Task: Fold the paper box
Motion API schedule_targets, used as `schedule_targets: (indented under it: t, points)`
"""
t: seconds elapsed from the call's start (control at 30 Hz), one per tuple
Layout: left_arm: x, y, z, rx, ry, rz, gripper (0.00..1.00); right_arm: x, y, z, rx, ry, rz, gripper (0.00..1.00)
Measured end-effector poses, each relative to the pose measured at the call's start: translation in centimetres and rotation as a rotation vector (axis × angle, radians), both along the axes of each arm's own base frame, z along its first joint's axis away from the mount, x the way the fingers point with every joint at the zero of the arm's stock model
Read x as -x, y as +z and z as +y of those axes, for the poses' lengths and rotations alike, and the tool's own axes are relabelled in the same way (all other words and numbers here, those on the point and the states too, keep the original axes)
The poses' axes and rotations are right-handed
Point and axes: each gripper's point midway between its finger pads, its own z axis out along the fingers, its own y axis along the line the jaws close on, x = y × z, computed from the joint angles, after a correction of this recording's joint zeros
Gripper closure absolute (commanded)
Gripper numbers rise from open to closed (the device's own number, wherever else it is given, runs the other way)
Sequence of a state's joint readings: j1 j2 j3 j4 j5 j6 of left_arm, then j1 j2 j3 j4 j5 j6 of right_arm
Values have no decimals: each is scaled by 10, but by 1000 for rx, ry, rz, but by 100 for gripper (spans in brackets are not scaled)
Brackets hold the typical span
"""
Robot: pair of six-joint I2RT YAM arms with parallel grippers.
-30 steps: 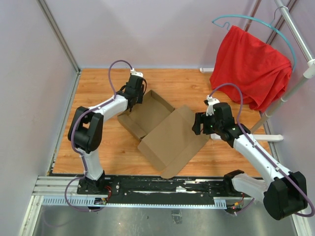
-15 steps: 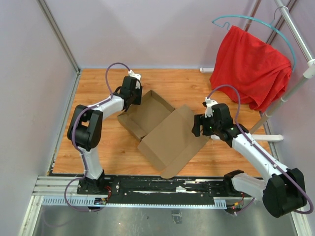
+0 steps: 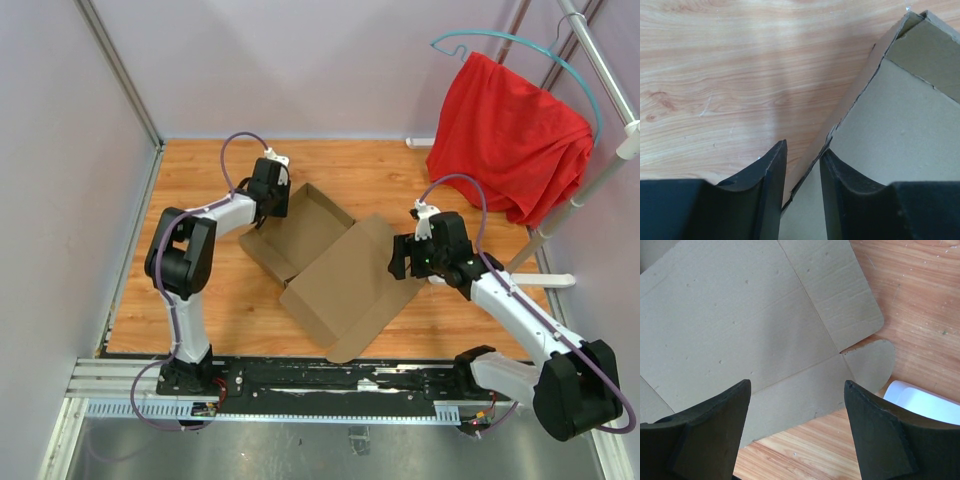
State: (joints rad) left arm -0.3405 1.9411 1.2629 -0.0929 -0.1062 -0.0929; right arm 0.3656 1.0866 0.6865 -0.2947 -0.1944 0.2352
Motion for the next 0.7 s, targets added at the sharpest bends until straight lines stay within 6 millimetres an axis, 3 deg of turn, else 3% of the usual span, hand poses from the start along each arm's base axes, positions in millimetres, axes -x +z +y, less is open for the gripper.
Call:
schedule_targets:
  t: [0.1,0.23,0.37,0.47,0.57,0.7]
  points:
    - [-3,-3,0,9,18,18,56,1,-2,0,0,2,5,24]
    - [1,-9,-3,116,52,71,61,3,-4,0,-1,5,12,24]
    - [8,-14,5,244,91,99,66,4,-5,0,-2,5,12,24]
    - [17,-18,10,289,108,129,77,4,-6,1,-4,7,13,24]
    - [19,-19,10,295,107,140,98,4,-5,2,-12,13,10,24]
    - [23,-21,5,310,114,152,100,4,-4,3,-20,12,11,24]
